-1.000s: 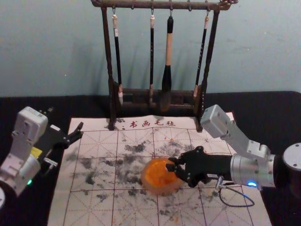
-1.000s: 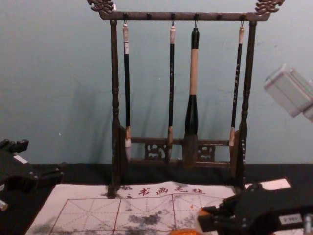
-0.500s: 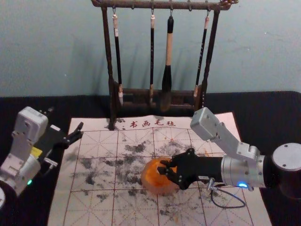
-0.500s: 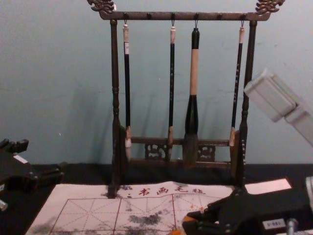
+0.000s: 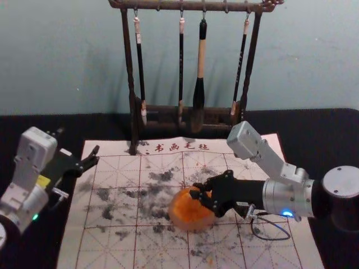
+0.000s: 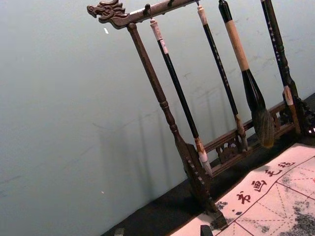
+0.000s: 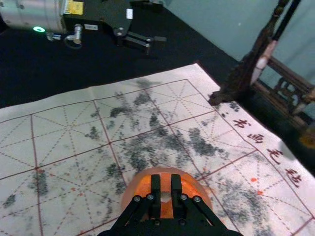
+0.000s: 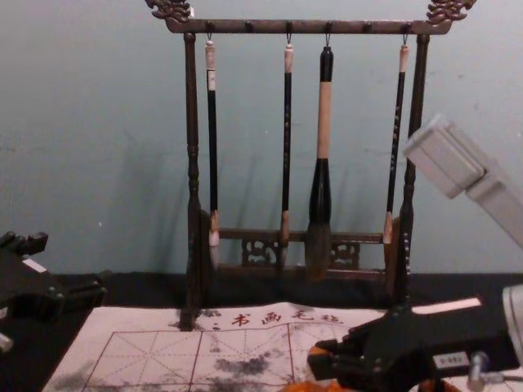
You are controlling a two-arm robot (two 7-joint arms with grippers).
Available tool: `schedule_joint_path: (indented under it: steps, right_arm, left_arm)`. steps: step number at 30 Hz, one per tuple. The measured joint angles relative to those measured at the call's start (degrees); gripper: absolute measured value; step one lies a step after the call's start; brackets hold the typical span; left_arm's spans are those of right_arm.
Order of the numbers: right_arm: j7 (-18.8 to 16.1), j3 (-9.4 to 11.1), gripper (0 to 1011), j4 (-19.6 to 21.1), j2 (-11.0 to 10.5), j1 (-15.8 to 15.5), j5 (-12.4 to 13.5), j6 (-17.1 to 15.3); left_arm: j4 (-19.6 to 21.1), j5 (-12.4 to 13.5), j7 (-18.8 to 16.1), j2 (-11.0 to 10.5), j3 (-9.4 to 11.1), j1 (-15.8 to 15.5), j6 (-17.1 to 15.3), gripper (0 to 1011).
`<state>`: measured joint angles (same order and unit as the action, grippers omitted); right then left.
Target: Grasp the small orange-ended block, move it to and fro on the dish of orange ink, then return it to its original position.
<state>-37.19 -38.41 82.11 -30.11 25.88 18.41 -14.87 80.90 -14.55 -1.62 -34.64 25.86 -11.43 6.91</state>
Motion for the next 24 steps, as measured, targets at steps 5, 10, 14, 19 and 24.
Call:
schedule_joint_path:
  steps: [5, 10, 14, 19, 24]
  right_arm:
    - [0.14, 0.36, 71, -0.52, 0.02, 0.18, -0.05, -0.02]
    - [0.29, 0.76, 71, -0.72, -0.29, 0.21, -0.07, -0.18]
    - [0.27, 1.00, 71, -0.42, -0.75, -0.02, -0.04, -0.34]
    - [-0.14, 1.25, 71, 1.06, -1.53, -0.75, 0.45, -0.60]
    - [-0.11, 1.88, 71, 2.71, -2.18, -1.65, 1.39, -0.88]
  left_arm:
    - [0.00, 0.00, 0.00, 0.00, 0.00, 0.00, 0.00, 1001]
    - [0.00, 0.00, 0.00, 0.00, 0.00, 0.00, 0.00, 1001]
    - [0.00, 0.00, 0.00, 0.00, 0.00, 0.00, 0.00, 1001]
    - [0.00, 0.00, 0.00, 0.00, 0.00, 0.00, 0.00, 1002]
    - [0.00, 0.00, 0.00, 0.00, 0.00, 0.00, 0.00, 1002]
